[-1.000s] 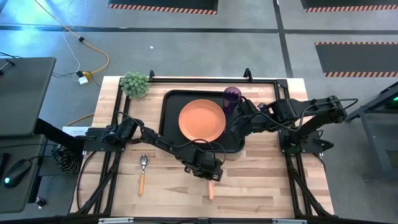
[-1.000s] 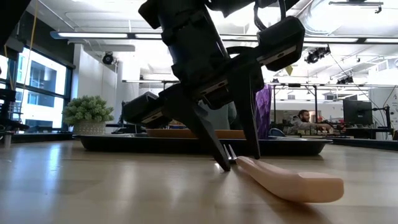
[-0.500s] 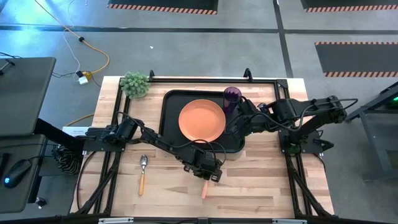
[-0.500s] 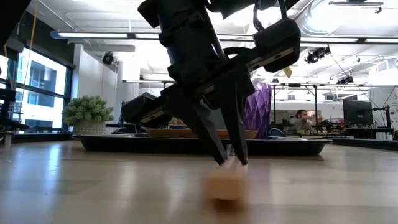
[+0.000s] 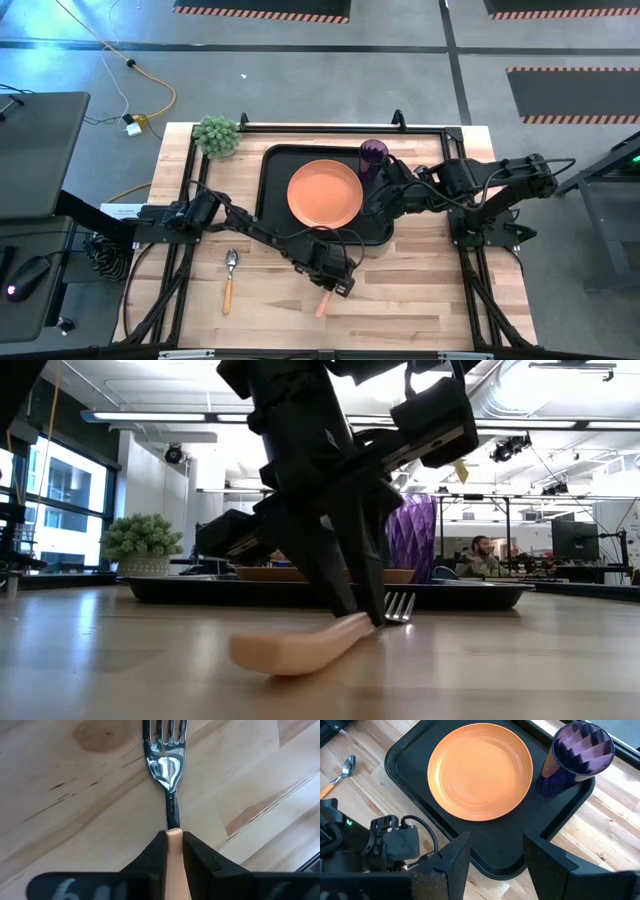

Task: Pick and place plate/cup/fork/spoon on tray
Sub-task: Put the orange fork on the black tray to the left of the orange plate

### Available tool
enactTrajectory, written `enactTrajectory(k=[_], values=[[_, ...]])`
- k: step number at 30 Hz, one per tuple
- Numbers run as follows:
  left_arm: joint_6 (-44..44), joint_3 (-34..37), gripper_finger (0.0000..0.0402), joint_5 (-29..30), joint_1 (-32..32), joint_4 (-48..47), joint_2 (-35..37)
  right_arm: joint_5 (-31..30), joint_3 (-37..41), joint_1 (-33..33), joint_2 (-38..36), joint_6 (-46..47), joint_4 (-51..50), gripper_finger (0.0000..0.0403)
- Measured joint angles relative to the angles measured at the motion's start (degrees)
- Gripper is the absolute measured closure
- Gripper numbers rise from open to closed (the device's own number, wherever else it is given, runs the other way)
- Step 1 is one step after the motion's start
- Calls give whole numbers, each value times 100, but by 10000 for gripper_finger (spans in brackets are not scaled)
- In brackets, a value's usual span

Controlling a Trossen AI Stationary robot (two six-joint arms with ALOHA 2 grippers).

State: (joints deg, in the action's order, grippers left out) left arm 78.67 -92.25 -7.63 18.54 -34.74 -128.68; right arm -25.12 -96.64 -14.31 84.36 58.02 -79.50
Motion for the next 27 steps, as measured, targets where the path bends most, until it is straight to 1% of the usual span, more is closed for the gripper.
enactTrajectory(k=[4,16,27], values=[[-145,11,378,86,49,13,70,-2,0,0,0,0,0,230],[-398,20,378,17,59,124,137,-15,-4,1,0,0,1,230],[-413,48,378,-69,107,-122,384,-20,-4,0,-2,0,5,230]])
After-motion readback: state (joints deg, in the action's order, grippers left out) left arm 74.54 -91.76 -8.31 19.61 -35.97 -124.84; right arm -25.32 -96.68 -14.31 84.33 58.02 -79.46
